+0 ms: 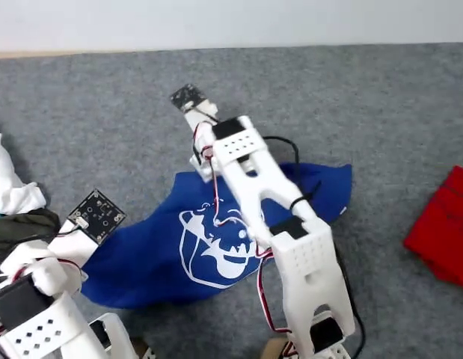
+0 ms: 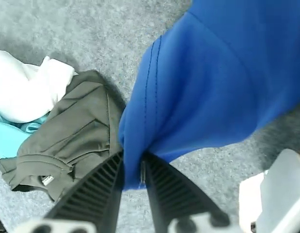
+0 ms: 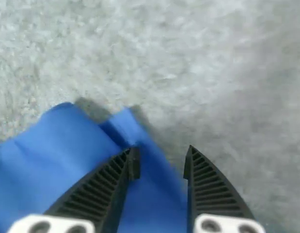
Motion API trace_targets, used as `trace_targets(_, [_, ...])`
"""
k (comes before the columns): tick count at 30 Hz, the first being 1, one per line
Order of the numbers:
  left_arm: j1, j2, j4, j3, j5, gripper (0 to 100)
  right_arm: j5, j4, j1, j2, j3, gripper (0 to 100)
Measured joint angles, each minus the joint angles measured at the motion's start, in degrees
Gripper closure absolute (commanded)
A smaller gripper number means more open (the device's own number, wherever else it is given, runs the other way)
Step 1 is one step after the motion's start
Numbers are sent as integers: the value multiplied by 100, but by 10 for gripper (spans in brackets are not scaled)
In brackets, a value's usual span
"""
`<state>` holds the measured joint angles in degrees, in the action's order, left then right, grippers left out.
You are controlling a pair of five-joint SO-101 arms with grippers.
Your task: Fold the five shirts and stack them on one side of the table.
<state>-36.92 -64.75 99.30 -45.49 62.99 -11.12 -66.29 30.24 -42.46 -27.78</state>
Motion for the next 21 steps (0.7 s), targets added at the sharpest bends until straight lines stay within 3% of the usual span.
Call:
trace_targets(11, [0,0,0,0,0,997,44,-1477,352,-88,-18,837])
trace_targets(21, [0,0,0,0,0,997,44,-1749,352,879,-9,836])
